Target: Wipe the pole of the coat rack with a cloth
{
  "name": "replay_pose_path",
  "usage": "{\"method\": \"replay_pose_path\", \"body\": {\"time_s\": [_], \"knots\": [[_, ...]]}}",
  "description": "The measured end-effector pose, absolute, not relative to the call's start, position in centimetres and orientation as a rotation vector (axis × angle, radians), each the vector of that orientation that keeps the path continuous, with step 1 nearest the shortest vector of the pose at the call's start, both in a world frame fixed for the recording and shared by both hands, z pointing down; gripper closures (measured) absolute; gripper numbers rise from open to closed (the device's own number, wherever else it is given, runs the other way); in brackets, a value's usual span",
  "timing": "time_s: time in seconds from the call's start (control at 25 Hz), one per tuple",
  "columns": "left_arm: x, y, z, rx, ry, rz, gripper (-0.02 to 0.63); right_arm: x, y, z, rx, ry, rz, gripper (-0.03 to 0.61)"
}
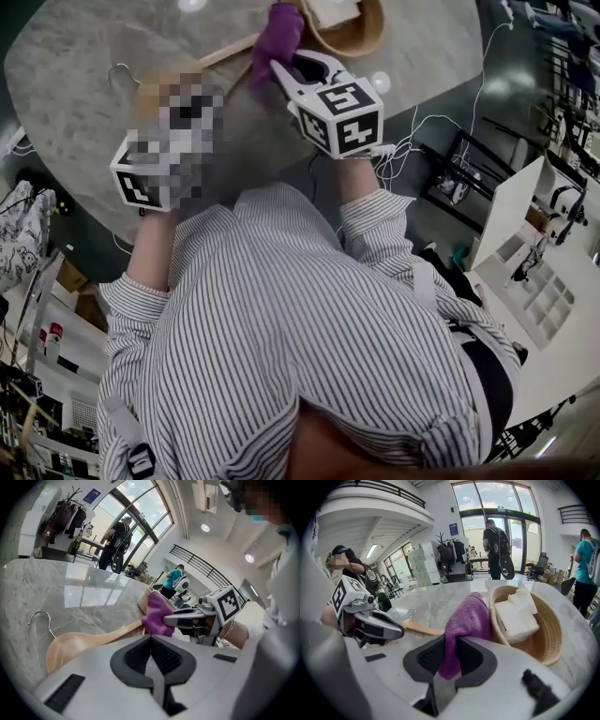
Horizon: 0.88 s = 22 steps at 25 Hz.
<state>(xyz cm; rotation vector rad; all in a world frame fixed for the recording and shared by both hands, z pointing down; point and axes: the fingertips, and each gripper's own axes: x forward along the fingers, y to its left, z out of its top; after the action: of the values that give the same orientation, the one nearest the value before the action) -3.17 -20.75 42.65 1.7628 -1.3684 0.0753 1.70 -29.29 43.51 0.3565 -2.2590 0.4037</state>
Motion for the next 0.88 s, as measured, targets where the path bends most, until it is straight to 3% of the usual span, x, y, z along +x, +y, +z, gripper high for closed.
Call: {"method": "replay_pose_path", "body": {"time_s": [0.88], "knots": [[-3.7,-22.4,46.4,1.681,-1.335,0.051,0.603,0.5,-31.3,48.5,0.303,-2.176,0.386,0.512]]}}
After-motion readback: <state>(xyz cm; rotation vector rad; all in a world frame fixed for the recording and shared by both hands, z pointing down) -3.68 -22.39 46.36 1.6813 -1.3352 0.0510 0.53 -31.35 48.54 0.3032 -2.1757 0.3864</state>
